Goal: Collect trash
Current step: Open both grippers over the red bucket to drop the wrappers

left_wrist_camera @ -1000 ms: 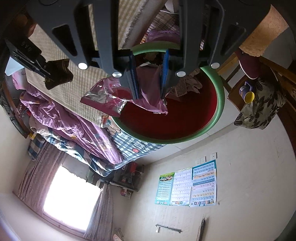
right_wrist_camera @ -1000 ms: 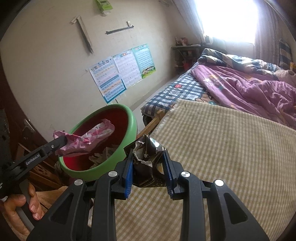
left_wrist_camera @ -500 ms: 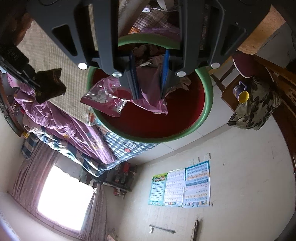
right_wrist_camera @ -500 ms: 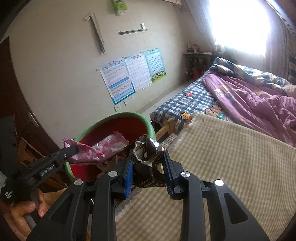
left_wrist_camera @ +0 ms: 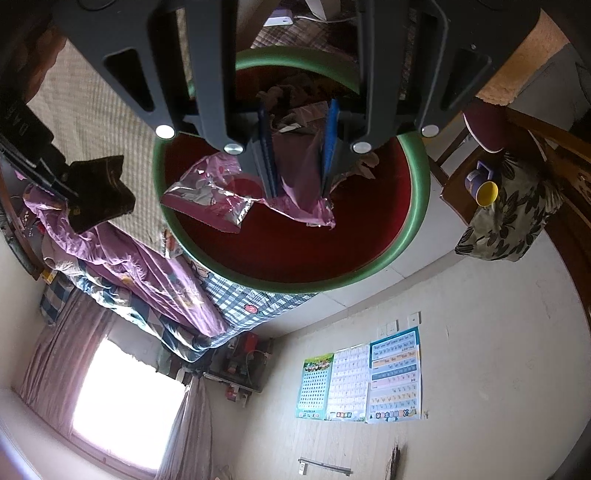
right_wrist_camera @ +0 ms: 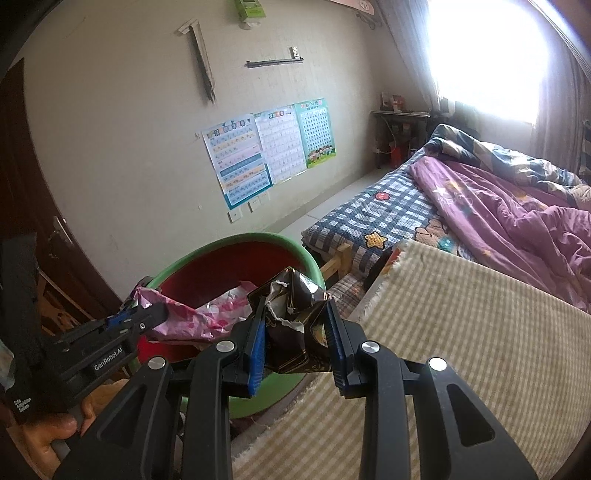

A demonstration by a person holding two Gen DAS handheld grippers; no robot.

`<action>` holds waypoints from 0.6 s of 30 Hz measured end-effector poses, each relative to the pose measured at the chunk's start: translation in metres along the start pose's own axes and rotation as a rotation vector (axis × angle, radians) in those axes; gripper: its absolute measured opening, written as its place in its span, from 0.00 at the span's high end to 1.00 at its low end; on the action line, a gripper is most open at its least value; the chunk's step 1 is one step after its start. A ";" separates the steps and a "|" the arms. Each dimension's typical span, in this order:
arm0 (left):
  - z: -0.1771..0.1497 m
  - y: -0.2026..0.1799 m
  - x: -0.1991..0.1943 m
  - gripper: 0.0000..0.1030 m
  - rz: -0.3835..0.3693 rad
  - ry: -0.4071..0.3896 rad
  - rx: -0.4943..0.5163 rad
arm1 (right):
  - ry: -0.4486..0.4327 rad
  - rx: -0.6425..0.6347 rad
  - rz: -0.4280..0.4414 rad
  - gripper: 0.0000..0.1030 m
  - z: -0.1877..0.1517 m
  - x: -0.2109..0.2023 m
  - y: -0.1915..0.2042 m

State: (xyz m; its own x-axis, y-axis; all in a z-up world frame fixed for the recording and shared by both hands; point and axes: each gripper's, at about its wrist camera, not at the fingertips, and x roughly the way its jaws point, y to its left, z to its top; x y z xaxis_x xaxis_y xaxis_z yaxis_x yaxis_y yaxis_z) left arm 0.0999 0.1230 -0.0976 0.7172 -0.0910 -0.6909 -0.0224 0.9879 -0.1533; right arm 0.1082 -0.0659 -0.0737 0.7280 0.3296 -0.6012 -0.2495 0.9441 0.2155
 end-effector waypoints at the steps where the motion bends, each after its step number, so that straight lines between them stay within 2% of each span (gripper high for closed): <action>1: 0.001 0.001 0.001 0.79 0.003 0.002 0.000 | 0.000 0.000 0.001 0.72 0.000 0.000 0.001; 18: 0.004 0.001 0.014 0.79 0.034 0.039 0.008 | 0.028 -0.017 0.016 0.72 0.007 0.023 0.009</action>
State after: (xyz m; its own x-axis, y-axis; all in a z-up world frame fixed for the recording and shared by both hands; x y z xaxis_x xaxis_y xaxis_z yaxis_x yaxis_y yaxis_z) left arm 0.1131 0.1229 -0.1048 0.6883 -0.0621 -0.7228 -0.0405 0.9915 -0.1238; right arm 0.1270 -0.0500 -0.0806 0.7059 0.3442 -0.6191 -0.2714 0.9387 0.2124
